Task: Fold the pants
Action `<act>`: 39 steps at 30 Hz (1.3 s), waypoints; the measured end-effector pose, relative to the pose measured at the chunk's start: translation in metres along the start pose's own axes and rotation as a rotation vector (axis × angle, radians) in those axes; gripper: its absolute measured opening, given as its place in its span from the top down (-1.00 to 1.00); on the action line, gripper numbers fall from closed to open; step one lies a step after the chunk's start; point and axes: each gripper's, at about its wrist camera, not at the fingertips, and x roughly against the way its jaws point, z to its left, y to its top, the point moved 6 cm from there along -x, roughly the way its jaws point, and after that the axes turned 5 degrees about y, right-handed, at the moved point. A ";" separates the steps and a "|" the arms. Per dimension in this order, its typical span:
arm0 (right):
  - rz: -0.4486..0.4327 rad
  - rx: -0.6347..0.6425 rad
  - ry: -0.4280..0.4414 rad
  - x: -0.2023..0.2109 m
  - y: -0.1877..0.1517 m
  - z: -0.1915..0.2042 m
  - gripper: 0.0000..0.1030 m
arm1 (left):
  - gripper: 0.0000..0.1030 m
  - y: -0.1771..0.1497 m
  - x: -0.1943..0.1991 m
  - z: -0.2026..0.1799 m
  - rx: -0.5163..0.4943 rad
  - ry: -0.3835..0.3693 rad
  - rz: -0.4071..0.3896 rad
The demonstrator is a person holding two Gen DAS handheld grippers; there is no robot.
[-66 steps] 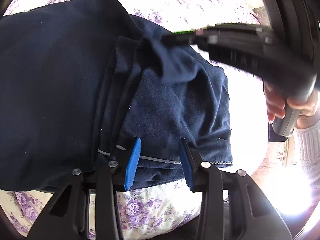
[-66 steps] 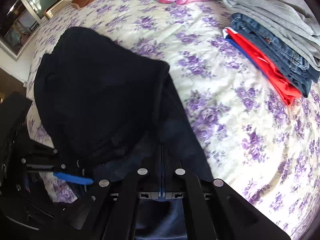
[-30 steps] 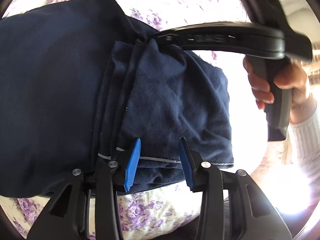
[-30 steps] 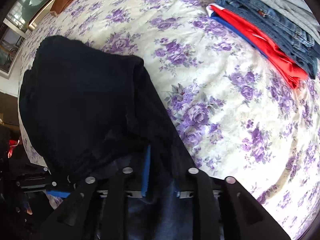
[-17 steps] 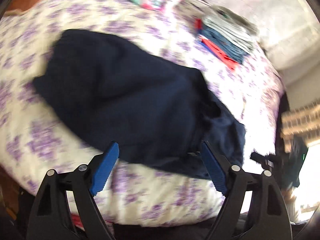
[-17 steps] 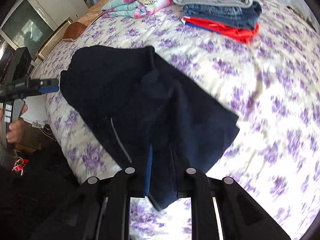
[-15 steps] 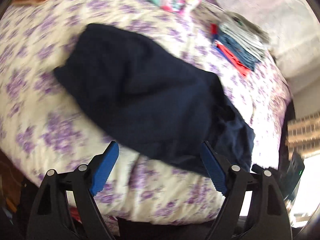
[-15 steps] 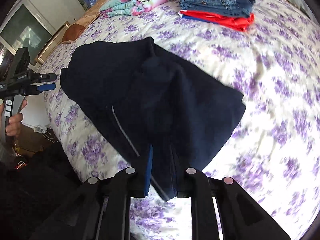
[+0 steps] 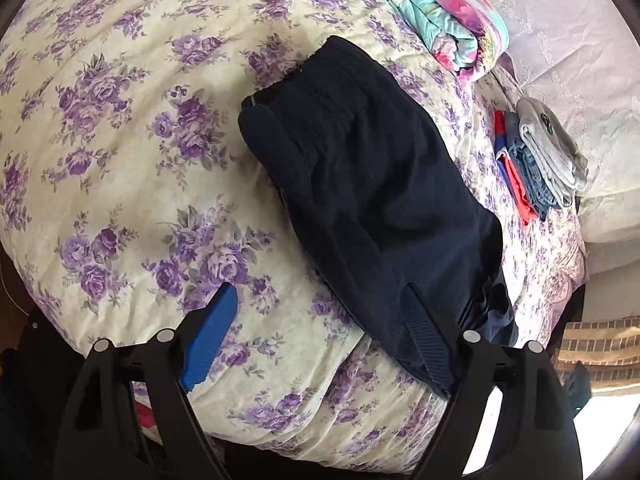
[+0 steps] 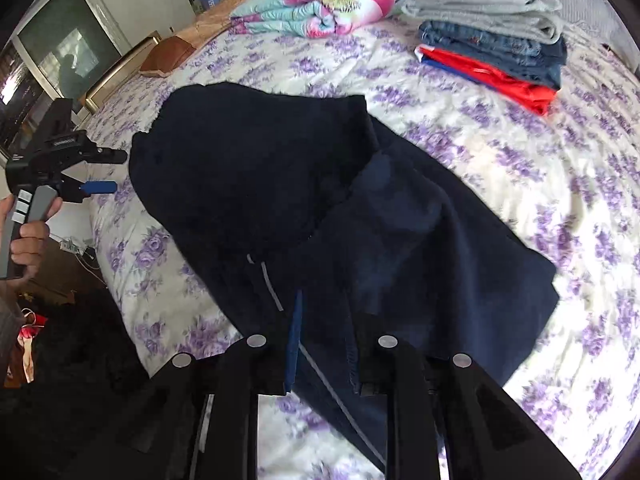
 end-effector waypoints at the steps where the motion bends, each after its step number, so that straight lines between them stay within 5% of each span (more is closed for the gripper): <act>1: 0.055 -0.016 0.016 -0.020 -0.003 0.001 0.61 | -0.60 0.004 -0.004 0.003 0.020 -0.017 0.006; 4: 0.040 0.012 -0.013 -0.034 -0.005 0.007 0.63 | -0.61 0.021 -0.024 0.006 0.079 -0.084 0.035; 9: 0.074 -0.105 0.077 -0.033 -0.001 -0.008 0.65 | -0.71 0.061 -0.056 0.004 0.141 -0.106 0.057; 10: 0.079 -0.118 0.079 -0.034 0.000 -0.008 0.65 | -0.62 0.068 -0.057 -0.001 0.131 -0.098 0.042; 11: 0.084 -0.115 0.069 -0.034 0.001 -0.007 0.65 | -0.17 0.074 -0.056 -0.008 0.112 -0.107 0.031; 14: 0.104 -0.055 0.021 -0.034 0.001 0.007 0.61 | 0.52 0.082 -0.049 -0.025 0.057 -0.149 0.008; 18: 0.070 -0.013 0.082 -0.020 0.018 0.030 0.61 | 0.58 0.069 -0.016 -0.054 -0.120 -0.073 -0.111; 23: -0.022 0.015 0.165 -0.044 0.057 0.058 0.65 | 0.58 0.062 -0.003 -0.072 -0.215 -0.039 -0.143; 27: 0.105 0.033 0.181 -0.106 0.054 0.073 0.64 | 0.58 0.063 0.001 -0.072 -0.192 -0.104 -0.141; 30: 0.144 0.095 0.192 -0.103 0.061 0.084 0.63 | 0.58 0.058 0.005 -0.083 -0.238 -0.121 -0.155; 32: 0.096 0.029 0.217 -0.088 0.084 0.074 0.66 | 0.58 0.052 0.007 -0.094 -0.290 -0.116 -0.157; 35: 0.005 -0.029 0.068 -0.079 0.129 0.040 0.64 | 0.57 0.045 0.013 -0.109 -0.353 -0.099 -0.161; 39: 0.031 -0.088 -0.035 -0.109 0.161 0.005 0.64 | 0.44 0.035 0.017 -0.132 -0.422 -0.128 -0.141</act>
